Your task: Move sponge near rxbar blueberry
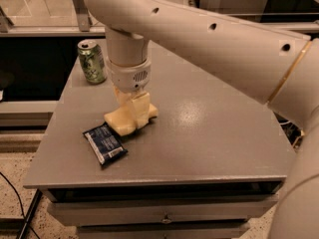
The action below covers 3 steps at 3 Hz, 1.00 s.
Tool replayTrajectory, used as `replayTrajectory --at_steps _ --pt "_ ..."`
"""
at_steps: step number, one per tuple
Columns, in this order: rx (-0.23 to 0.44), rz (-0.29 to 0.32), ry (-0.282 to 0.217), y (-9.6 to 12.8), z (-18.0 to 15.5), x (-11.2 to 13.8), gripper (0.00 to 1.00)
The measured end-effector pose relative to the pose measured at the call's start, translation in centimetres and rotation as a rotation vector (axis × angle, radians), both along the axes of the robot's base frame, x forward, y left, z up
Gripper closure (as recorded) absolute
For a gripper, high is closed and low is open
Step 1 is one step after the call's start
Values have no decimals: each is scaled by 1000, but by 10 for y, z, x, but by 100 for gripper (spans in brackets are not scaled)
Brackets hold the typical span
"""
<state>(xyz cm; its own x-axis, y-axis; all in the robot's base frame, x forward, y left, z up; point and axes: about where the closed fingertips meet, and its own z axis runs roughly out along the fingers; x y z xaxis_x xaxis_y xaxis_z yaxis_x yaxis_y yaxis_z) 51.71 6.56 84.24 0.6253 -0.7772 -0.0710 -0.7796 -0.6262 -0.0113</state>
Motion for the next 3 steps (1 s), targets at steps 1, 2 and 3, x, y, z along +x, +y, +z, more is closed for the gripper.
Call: replayTrajectory --at_steps 1,2,3 --pt "-16 -6 13 8 -11 -10 39" --pt "-25 -31 10 8 -14 -14 15" --pt "-27 -60 -11 0 -4 -10 0"
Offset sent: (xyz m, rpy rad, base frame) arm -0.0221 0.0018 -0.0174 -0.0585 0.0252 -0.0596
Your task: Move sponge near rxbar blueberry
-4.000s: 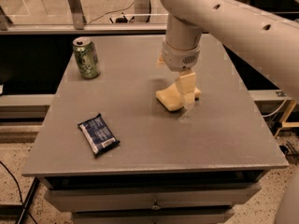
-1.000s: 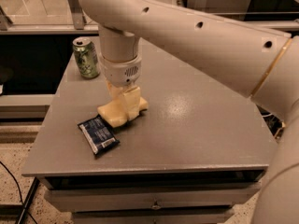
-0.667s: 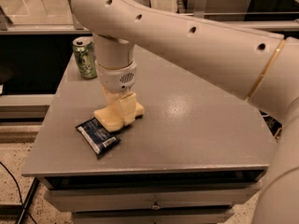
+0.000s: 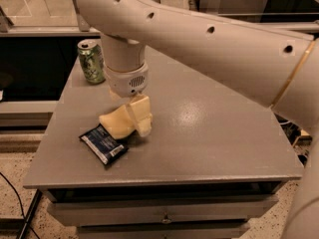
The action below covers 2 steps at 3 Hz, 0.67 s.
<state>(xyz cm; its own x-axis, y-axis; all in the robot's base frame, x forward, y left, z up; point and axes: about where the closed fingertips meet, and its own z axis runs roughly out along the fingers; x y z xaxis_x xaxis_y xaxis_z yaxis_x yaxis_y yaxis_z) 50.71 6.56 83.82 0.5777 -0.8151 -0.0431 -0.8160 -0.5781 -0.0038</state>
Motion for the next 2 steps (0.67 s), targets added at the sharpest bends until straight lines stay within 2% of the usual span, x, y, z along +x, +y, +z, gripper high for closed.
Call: replayTrajectory --at_steps 1,2 --pt "48 -43 -13 -20 19 11 0" --pt "150 -127 -33 -66 43 30 0"
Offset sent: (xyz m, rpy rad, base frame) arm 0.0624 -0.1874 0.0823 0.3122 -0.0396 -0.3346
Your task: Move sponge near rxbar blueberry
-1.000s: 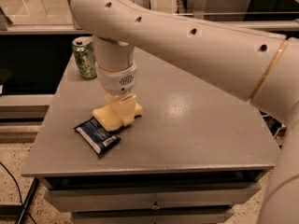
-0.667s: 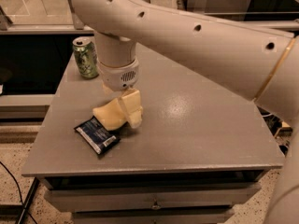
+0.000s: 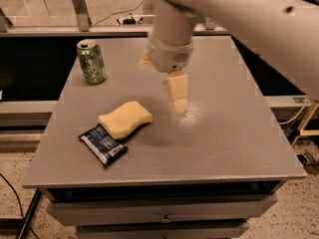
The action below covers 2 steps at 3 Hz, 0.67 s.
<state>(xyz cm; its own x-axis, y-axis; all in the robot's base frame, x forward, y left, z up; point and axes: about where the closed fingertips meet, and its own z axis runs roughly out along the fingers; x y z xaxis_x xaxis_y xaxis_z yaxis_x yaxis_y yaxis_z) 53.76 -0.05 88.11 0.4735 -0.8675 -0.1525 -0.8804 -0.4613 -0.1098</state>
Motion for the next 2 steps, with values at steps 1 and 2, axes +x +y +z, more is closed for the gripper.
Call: replayTrajectory --at_steps 1,2 --pt "80 -150 -30 -75 20 15 0" --pt "94 -177 -46 -86 25 18 0"
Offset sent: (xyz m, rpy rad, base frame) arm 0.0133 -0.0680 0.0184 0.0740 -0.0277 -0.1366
